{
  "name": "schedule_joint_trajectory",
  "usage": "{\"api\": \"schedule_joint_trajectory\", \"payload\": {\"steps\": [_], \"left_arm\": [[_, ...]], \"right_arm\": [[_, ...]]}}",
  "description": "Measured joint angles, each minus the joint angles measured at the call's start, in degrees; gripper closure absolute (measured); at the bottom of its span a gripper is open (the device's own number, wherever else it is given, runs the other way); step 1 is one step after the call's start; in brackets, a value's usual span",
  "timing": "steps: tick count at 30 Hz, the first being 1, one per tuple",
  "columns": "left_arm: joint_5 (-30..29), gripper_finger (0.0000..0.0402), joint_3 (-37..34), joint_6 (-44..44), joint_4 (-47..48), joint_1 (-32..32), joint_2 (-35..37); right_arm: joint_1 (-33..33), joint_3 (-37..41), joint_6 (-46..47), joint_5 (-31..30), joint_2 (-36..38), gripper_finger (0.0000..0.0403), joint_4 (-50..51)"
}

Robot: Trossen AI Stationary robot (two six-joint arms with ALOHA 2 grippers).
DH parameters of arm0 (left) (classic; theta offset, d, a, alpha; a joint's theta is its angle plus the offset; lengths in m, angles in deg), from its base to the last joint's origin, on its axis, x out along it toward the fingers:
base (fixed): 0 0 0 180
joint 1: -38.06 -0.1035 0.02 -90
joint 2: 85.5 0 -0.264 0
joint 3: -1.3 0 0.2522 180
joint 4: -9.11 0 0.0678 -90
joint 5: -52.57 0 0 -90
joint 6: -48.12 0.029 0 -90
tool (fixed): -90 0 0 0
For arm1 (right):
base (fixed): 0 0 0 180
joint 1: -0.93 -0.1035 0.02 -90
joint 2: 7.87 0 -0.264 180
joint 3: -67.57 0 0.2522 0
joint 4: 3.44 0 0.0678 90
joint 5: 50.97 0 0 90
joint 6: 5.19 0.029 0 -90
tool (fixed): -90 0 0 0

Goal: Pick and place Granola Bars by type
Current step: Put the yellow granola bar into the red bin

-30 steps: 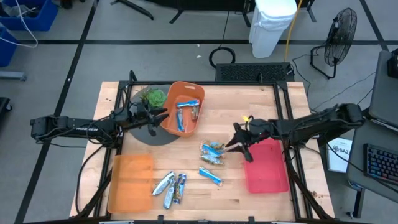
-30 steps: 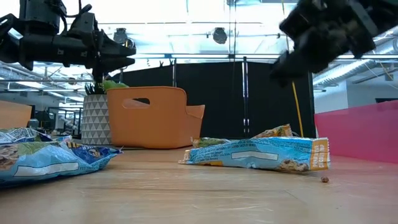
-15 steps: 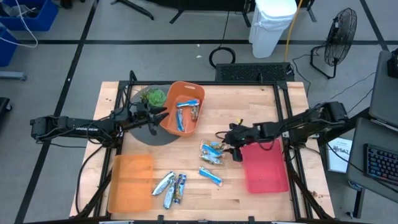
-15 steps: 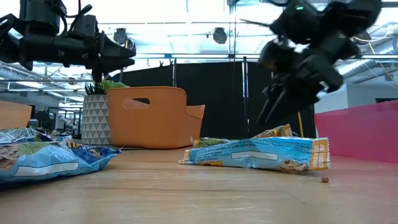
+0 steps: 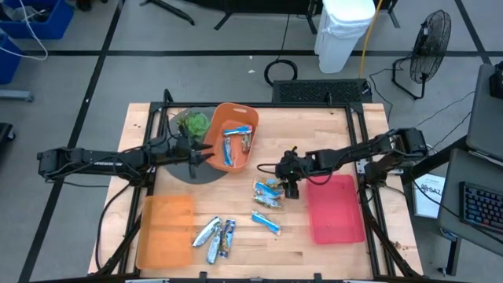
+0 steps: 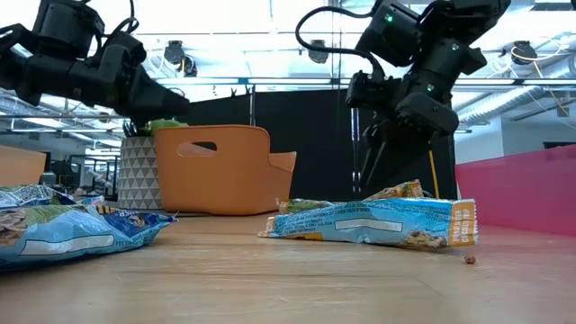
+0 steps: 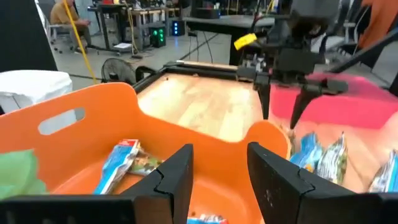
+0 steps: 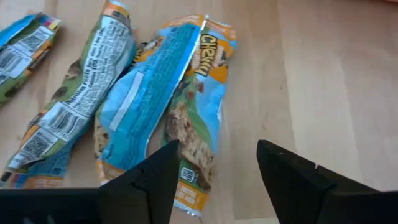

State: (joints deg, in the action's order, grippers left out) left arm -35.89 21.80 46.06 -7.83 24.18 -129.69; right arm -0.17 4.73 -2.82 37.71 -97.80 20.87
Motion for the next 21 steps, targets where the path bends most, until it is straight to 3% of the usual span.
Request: {"api": "schedule_joint_trajectory", "payload": {"steps": [4,10,16,21], "left_arm": [[-0.02,0.0247,0.00,0.25,0.85,-1.09,5.60],[0.40,0.0247,-0.26,-2.47,14.76,-3.03,18.64],[-0.01,0.0247,-6.16,-2.68,14.35,-3.26,29.78],[2.36,0.0247,-6.16,-3.61,17.53,-3.57,34.98]], "right_arm": [[-0.01,0.00,-0.02,0.07,0.00,0.0198,0.04],[0.00,0.02,-0.02,0.09,0.00,0.0199,0.04],[0.02,0.04,1.93,2.03,0.00,0.0201,0.03],[-0.02,0.07,2.95,2.89,0.00,0.0202,0.02]]}}
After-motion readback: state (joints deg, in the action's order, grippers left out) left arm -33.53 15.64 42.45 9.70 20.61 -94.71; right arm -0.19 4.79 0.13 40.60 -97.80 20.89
